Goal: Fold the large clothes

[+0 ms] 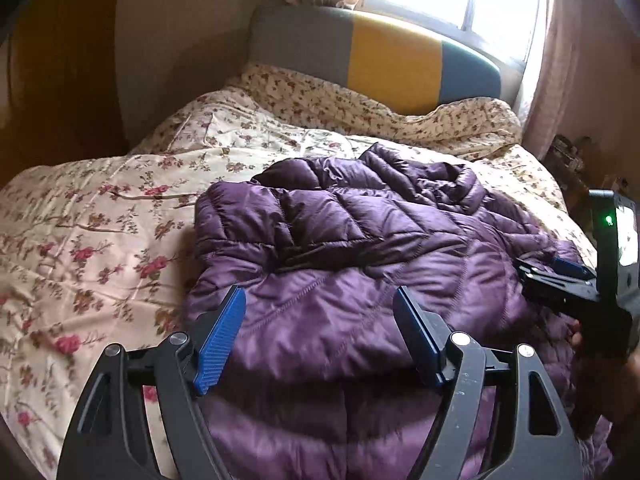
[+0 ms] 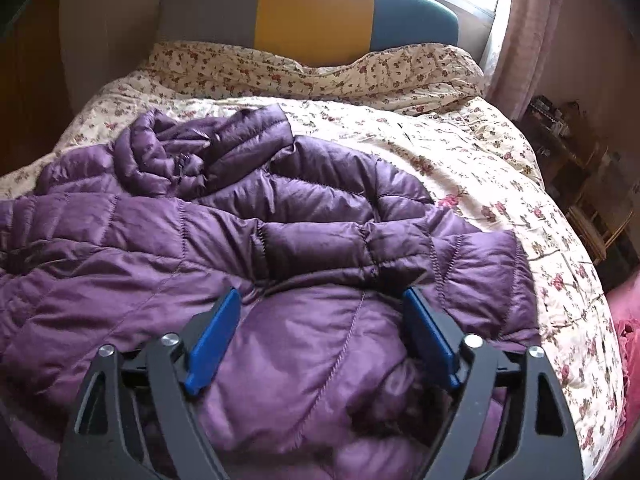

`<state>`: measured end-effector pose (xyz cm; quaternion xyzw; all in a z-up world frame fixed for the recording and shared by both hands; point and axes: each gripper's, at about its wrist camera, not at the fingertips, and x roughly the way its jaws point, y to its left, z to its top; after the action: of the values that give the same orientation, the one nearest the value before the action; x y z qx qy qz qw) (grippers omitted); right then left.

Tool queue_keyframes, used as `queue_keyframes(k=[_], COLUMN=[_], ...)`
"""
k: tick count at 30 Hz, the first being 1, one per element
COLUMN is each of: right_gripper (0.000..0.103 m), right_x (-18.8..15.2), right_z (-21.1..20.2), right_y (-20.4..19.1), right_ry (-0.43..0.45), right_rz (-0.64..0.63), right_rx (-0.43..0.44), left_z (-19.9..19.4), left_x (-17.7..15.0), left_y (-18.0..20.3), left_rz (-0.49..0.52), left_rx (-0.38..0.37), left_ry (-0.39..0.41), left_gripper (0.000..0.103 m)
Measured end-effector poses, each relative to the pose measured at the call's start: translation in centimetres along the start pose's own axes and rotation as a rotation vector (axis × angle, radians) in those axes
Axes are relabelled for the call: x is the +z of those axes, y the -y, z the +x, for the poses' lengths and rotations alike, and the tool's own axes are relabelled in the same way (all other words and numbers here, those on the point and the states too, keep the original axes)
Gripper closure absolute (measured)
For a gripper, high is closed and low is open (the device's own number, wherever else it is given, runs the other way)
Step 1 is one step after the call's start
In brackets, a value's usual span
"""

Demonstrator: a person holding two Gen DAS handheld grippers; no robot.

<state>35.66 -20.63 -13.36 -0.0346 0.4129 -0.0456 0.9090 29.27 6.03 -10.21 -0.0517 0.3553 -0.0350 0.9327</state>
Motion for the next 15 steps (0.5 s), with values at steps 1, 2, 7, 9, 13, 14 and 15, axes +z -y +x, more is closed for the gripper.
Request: queue_keyframes(k=[1, 2, 7, 9, 13, 14, 15], right_gripper=[0.016, 0.015, 0.011, 0.010, 0.008, 0.007, 0.007], right_x=[-0.2, -0.4, -1.5, -2.2, -3.7, -4.1, -4.5], right_z=[-0.4, -0.8, -2.4, -2.9, -3.8, -4.1, -4.3], right_y=[0.0, 0.0, 1.0, 1.7, 2.3, 2.4, 2.5], right_ry=[-0.001, -0.003, -0.003, -0.014, -0.028, -0.033, -0.038], right_rz=[-0.005, -0.009, -0.024, -0.020, -0.045, -0.056, -0.062], right_rx=[0.003, 0.007, -0.002, -0.007, -0.017, -0.022, -0.026], left_z=[-0.6, -1.1, -3.1, -3.9, -5.3, -5.6, -6.0], left_x=[-0.3, -0.5, -1.9, -2.7, -4.2, -4.6, -5.0], left_y=[0.0, 0.1, -0.1, -0.3, -0.6, -0.7, -0.7], left_rz=[0.006, 0.006, -0.002, -0.007, -0.013, -0.013, -0.011], left_rx=[-0.001, -0.007, -0.010, -0.007, 0.000, 0.002, 0.012], left_ry=[0.007, 0.007, 0.014, 0.012, 0.009, 0.008, 0.008], left_gripper=[0.028, 0.028, 0.028, 0.028, 0.028, 0.028, 0.028])
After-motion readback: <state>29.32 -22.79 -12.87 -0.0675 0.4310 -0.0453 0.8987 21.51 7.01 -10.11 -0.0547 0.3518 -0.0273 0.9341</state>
